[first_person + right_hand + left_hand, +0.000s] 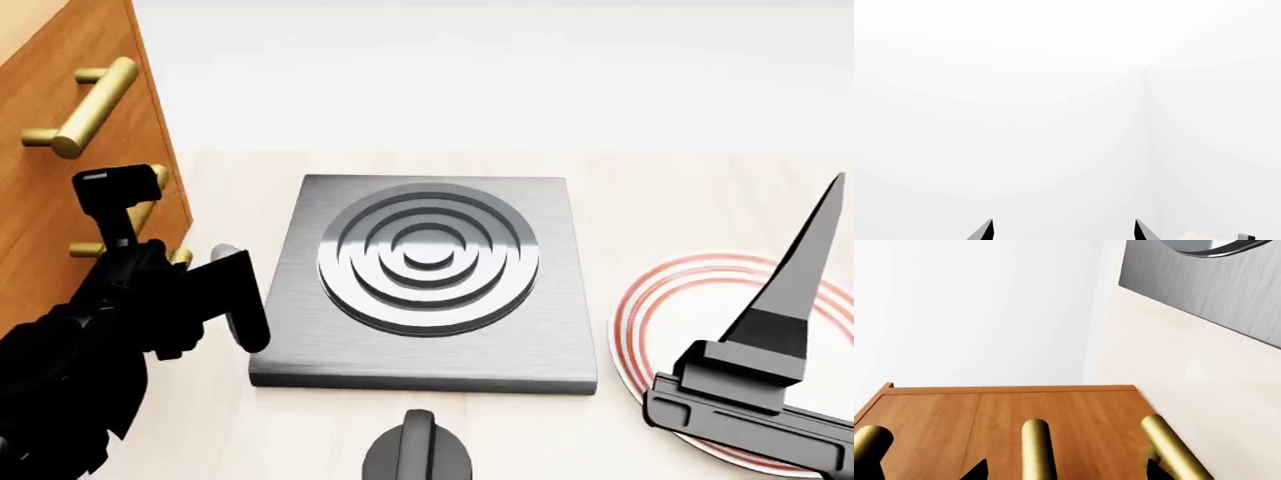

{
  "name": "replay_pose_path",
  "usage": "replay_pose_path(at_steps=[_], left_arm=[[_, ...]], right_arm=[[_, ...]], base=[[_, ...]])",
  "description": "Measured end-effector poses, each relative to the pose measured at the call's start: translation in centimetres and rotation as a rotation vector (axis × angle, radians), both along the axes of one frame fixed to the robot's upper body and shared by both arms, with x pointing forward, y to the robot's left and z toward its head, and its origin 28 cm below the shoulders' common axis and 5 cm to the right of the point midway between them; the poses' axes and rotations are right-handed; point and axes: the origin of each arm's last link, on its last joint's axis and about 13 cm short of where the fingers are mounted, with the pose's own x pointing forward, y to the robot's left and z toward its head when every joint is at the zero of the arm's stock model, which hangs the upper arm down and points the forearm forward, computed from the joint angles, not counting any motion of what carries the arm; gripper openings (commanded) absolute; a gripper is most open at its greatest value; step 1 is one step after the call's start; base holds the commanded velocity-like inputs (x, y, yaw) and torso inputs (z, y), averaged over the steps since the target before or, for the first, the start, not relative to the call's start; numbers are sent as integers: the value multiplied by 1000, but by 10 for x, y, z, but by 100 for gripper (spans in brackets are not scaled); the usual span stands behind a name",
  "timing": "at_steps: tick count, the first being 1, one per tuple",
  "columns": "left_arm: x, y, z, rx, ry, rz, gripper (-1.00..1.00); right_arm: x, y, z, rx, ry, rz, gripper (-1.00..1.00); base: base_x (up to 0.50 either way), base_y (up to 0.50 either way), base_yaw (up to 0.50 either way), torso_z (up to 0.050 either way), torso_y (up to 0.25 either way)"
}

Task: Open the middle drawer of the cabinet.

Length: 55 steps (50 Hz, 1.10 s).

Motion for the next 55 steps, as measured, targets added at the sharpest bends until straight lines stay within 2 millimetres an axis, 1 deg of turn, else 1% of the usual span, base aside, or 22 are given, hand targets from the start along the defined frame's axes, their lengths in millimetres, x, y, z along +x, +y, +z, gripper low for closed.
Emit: replay_pose_path(at_steps=[36,55], left_arm=[[-2,0,-3,41,-39,10,100],[-4,-2,-4,52,-43,42,100]], right_arm=[[0,0,0,-3,-3,-2,100],[0,0,0,-5,-4,-5,100]], base=[[0,0,0,0,0],[0,0,0,0,0]])
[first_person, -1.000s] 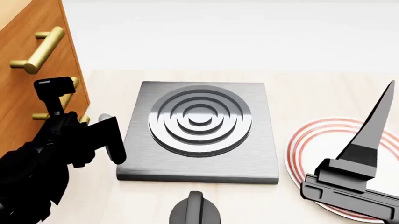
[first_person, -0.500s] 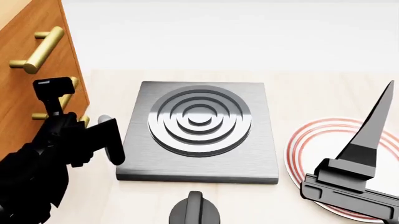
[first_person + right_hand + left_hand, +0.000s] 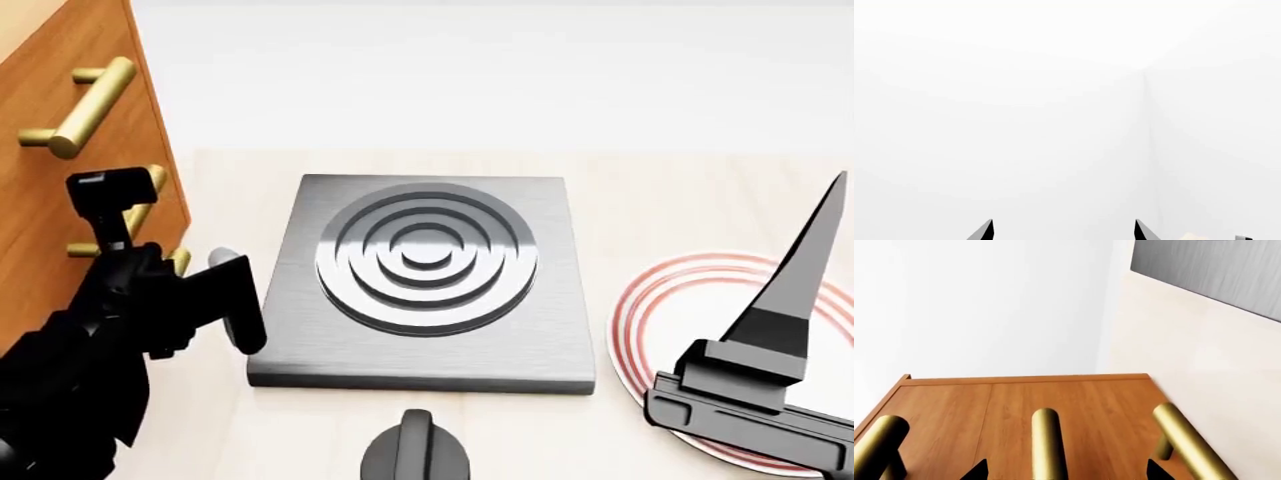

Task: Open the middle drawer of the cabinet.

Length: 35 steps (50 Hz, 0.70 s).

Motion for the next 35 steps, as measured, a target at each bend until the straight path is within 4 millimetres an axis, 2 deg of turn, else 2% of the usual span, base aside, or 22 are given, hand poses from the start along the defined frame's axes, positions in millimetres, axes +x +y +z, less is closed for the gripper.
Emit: replay_pose_path(at_steps=[1,2,35], left_arm=[[0,0,0,2,-1,1,100],[0,0,0,4,-1,2,-100],[-1,-3,1,47,-47,29,-100]], right_arm=[[0,0,0,0,0,0,100],[0,0,0,0,0,0,100],[0,0,-1,-1,-2,-7,100]], base=[[0,0,0,0,0],[0,0,0,0,0],[-1,0,2,0,0]])
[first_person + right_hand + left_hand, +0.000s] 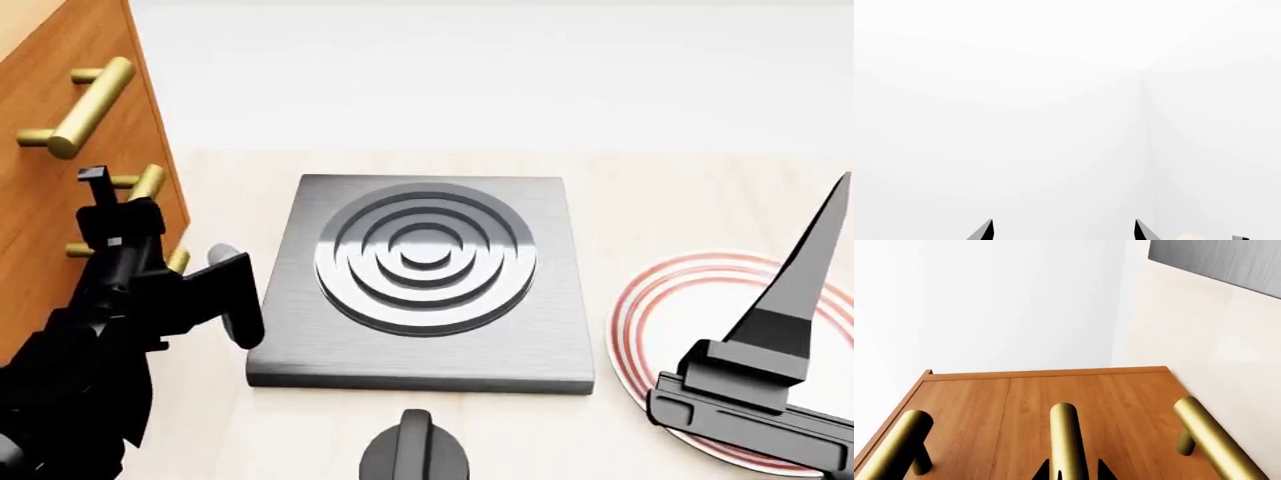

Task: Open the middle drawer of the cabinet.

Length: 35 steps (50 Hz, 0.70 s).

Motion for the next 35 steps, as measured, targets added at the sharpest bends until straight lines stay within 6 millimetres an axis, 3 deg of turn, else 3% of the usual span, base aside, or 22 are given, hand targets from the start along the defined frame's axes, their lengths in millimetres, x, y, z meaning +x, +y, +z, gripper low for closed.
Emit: replay_pose_path(at_steps=[35], left_arm=[[0,-9,-6,-18,-30,-27,-100]], right_arm=[[-1,-1,1,2,-2,-5,100]], base=[[4,0,-2,0,0]])
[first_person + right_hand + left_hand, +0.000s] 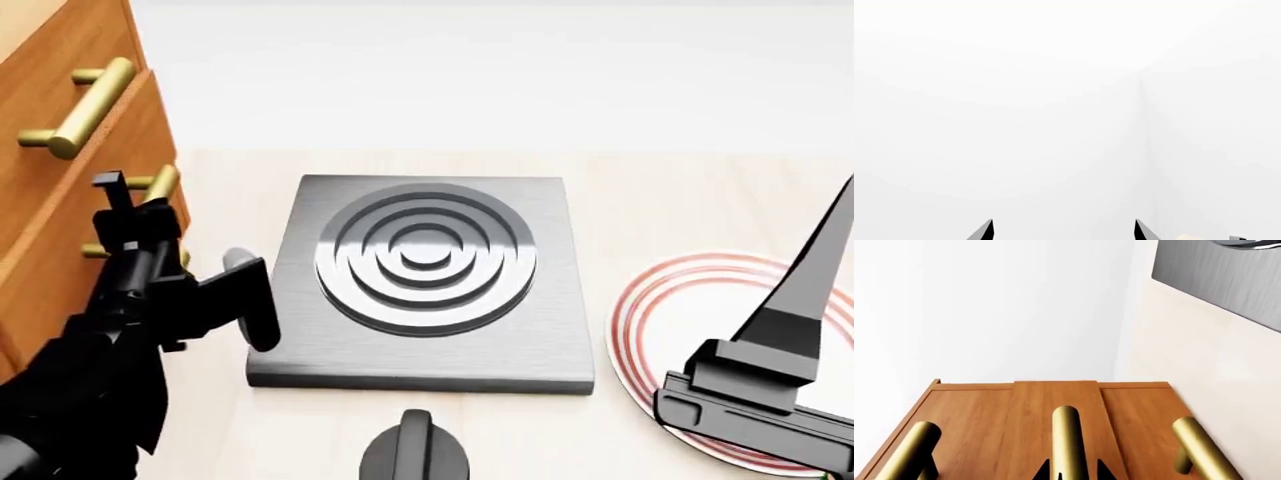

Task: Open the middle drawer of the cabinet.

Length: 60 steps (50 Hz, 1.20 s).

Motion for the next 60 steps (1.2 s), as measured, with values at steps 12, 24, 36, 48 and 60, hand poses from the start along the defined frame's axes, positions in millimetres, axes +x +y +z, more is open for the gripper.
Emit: replay_pose_path(at_steps=[12,24,36,48,60], left_arm=[[0,-7,-1,11,-3,-15,-100],[0,-20,0,6,0,-47,-100],[-1,-49,6,-16,26,-167,-100],[-6,-69,11,-19,53,-241,-100],[-11,-80,12,-21,63,-285,-100]], right_arm=[[0,0,0,1,-1,-1,100],[0,-1,1,4,-3,-3,100],[-1,-2,1,7,-5,-3,100],[-1,-2,2,10,-7,-4,100],[-1,-2,2,11,-8,-4,100]], base=[[15,0,-7,0,0],[7,0,-5,0,0],[0,0,-1,0,0],[-2,0,0,0,3],[0,0,0,0,4]])
